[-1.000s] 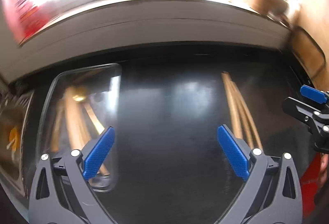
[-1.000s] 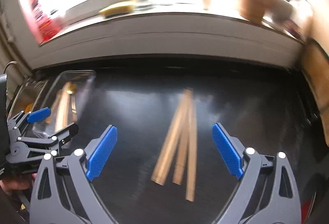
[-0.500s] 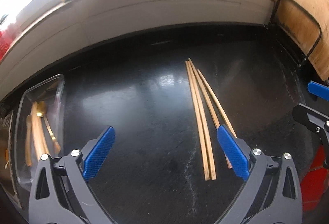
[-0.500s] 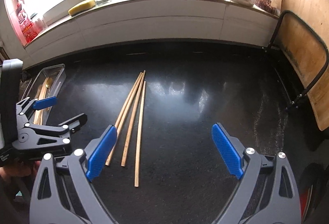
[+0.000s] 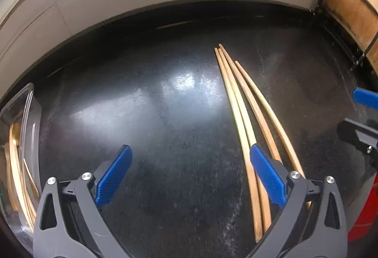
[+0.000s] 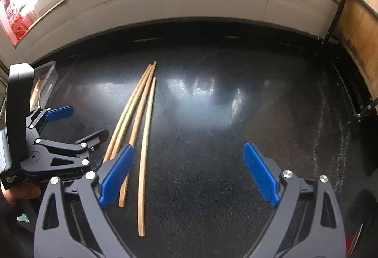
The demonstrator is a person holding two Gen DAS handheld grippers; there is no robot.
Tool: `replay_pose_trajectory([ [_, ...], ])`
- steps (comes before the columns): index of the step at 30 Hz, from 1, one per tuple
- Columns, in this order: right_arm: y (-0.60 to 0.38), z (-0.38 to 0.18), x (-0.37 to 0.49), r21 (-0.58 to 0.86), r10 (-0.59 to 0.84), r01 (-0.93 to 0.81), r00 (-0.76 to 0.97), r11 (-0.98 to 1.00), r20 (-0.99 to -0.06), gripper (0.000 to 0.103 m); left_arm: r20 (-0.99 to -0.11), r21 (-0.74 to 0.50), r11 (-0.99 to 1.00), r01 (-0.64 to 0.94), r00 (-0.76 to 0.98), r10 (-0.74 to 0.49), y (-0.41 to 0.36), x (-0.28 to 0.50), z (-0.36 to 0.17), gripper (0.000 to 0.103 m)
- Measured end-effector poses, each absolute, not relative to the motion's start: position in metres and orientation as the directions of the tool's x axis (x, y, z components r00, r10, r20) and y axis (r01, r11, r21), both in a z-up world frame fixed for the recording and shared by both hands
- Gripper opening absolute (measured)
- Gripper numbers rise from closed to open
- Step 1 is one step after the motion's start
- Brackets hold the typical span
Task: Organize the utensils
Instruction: 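Move both open tools back over the last chopsticks, then close the left tool on a chopstick while the right tool grasps another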
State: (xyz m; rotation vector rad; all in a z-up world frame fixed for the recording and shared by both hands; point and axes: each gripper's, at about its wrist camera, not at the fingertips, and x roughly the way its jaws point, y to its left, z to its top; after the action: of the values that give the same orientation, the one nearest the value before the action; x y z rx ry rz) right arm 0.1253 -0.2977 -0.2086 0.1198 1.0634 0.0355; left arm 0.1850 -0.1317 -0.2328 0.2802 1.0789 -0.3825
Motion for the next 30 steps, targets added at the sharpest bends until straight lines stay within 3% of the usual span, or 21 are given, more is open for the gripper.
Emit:
replay_pose_trajectory([
  [10, -0.294, -0.230, 0.144, 0.109, 0.086, 0.026, 0.443, 0.994, -0.892, 0.090, -0.880, -0.007, 0.886, 0.463, 0.418, -0.226, -0.138, 0.206, -0.243, 0.097],
  [16, -0.286, -0.235, 0.150, 0.084, 0.072, 0.008, 0.447, 0.996, -0.892, 0.090, -0.876, 0.060, 0.883, 0.465, 0.450, -0.177, -0.142, 0.217, -0.248, 0.097],
  [22, -0.287, -0.243, 0.156, 0.083, 0.071, 0.008, 0.436, 0.997, -0.897, 0.090, -0.858, 0.057, 0.874, 0.482, 0.471, -0.204, -0.135, 0.210, -0.249, 0.096],
  [24, -0.283, -0.246, 0.158, 0.077, 0.070, -0.002, 0.434, 0.997, -0.898, 0.090, -0.849, 0.058, 0.876, 0.480, 0.484, -0.209, -0.134, 0.208, -0.246, 0.088],
  [30, -0.268, -0.250, 0.164, 0.063, 0.070, -0.031, 0.436, 0.998, -0.897, 0.090, -0.836, 0.067, 0.844, 0.532, 0.491, -0.243, -0.149, 0.203, -0.242, 0.049],
])
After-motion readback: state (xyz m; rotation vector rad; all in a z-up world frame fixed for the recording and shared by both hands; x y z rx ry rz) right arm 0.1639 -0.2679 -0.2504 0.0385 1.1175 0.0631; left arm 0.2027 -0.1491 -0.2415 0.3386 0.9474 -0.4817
